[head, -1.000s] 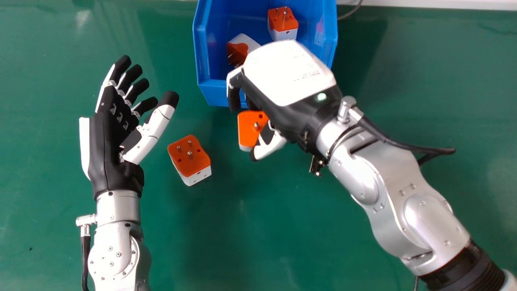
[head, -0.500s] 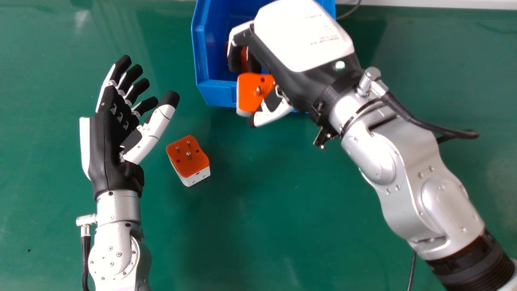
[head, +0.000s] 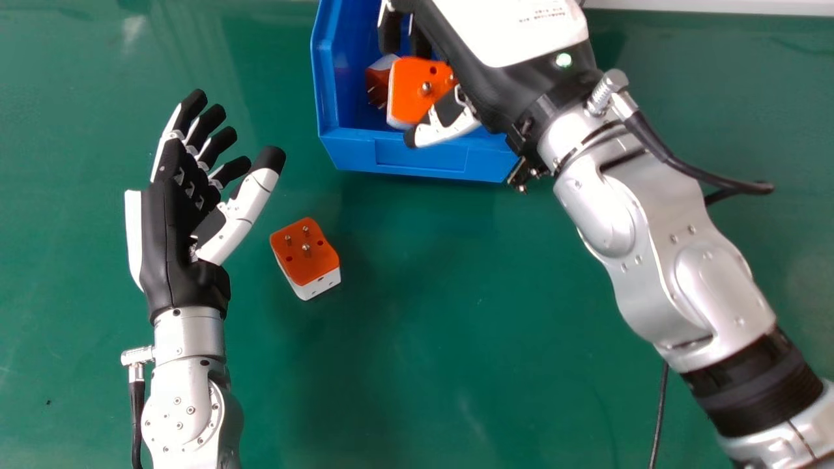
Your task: Pick all objects and put in blue box
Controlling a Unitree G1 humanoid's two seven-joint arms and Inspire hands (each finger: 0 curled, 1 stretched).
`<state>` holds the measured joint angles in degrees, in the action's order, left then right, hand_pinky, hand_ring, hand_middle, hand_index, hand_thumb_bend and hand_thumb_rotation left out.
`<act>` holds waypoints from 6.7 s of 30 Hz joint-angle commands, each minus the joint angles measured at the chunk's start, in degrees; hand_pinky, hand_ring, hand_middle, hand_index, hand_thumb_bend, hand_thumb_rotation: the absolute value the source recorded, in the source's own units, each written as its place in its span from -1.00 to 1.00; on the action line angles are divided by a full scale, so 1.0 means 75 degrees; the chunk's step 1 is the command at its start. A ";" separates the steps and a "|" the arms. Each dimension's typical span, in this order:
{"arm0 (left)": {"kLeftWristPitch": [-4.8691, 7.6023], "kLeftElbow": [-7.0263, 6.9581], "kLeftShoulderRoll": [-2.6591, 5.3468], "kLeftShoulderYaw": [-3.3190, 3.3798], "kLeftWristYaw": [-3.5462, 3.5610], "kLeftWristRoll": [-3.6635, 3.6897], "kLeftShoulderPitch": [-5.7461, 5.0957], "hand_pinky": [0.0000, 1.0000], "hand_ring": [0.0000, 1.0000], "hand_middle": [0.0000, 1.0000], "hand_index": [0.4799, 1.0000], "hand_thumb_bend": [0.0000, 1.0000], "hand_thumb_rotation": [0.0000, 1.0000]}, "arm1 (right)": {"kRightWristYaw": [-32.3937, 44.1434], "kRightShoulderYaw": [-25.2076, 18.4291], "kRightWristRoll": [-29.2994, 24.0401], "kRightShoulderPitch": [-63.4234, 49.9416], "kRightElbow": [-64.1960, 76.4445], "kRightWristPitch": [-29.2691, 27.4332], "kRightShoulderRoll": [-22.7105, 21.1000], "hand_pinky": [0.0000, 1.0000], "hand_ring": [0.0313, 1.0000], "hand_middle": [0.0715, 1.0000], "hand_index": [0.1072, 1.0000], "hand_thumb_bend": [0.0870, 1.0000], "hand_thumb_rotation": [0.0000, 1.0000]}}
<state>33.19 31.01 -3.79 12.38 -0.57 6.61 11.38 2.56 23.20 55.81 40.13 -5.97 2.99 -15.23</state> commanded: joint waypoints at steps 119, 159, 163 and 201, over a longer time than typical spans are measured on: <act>0.0208 0.0032 -0.0069 -0.0005 -0.0028 -0.0119 0.0017 0.52 0.68 0.74 0.49 0.46 -0.45 | -0.1836 0.1001 0.0094 0.0238 -0.0517 0.1863 0.0030 0.78 0.89 0.93 0.78 0.74 -0.85; 0.0121 -0.0060 0.0046 0.0006 0.0083 0.0096 0.0034 0.51 0.68 0.75 0.51 0.47 -0.45 | 0.7232 0.0725 0.0746 -0.0982 0.4951 0.2787 0.0101 0.77 0.95 1.00 0.99 0.95 -0.11; 0.0188 0.0012 -0.0003 -0.0008 -0.0030 -0.0075 0.0053 0.51 0.68 0.75 0.51 0.47 -0.45 | 0.8121 0.0726 0.0635 -0.0705 0.4997 0.2692 -0.0044 0.77 0.95 1.00 0.99 0.95 -0.11; 0.0076 -0.0100 0.0218 0.0177 -0.0093 0.0451 0.0204 0.51 0.69 0.73 0.50 0.42 -0.23 | 0.6137 0.1801 0.2042 -0.1966 0.2903 0.3078 0.2150 0.39 0.76 0.87 0.95 0.90 0.11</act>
<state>33.07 31.28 -2.66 13.45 -1.36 9.39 11.76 50.34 36.44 70.27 25.01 16.01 25.76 -0.29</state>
